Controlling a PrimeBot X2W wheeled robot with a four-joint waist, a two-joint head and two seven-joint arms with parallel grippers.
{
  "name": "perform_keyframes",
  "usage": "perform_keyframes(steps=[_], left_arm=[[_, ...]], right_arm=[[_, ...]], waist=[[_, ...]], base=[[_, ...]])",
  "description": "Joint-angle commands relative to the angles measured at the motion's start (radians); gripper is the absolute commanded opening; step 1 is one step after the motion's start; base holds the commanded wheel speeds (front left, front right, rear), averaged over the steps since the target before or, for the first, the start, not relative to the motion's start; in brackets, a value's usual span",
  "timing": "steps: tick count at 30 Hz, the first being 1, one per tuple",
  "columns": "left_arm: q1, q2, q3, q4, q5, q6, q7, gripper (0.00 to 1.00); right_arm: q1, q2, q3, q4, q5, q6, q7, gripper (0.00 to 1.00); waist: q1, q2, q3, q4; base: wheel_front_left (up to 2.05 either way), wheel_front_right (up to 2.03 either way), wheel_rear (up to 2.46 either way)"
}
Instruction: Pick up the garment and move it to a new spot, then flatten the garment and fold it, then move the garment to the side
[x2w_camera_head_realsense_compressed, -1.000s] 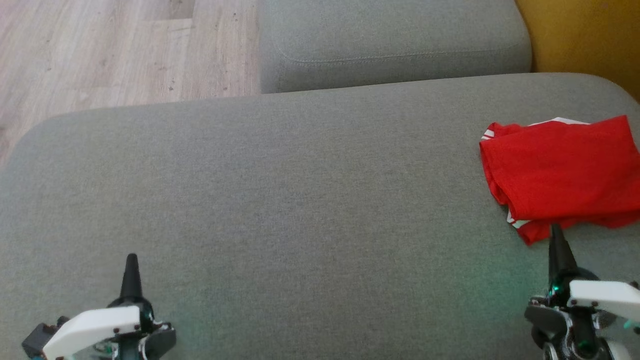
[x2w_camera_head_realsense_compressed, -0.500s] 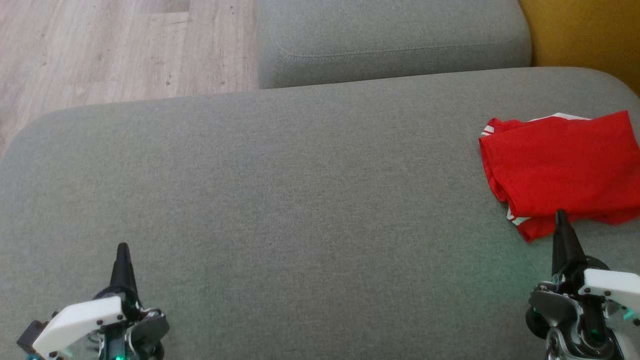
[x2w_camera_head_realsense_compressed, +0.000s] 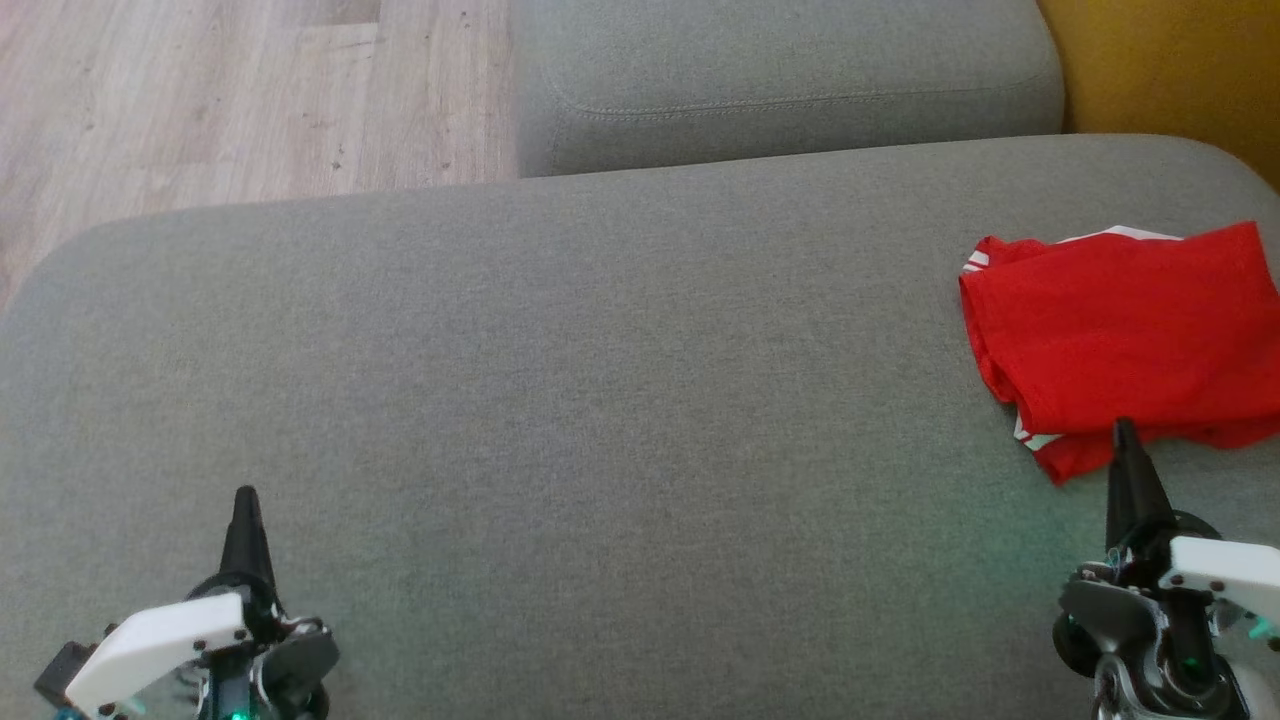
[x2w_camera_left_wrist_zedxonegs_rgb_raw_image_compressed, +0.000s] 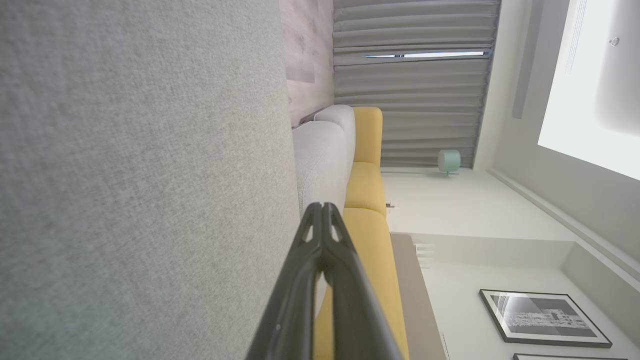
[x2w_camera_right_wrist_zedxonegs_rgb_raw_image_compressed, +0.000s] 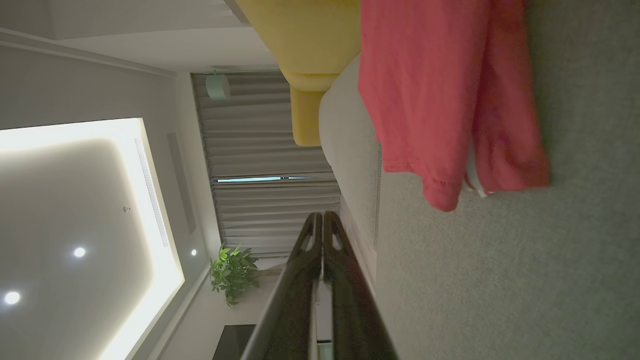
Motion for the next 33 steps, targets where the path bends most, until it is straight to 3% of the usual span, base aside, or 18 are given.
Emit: perform_keyframes(steps=[1,33], left_arm=[[-0.048,0.007,0.042,-0.029,0.002,-0.007,0.007,0.00],[-0.049,0.000,0.053,-0.028,0.011,-0.007,0.016,0.00]], right_arm=[[-0.048,-0.017,0.018,-0.032,0.003,-0.001,0.010,0.00],[-0.049,-0.010,0.009,-0.031,-0.005,-0.001,0.018,0.00]], waist=[[0.0000,0.0000,0.000,0.000],[0.0000,0.0000,0.000,0.000]], base=[[0.00,0.00,0.00],[0.00,0.00,0.00]])
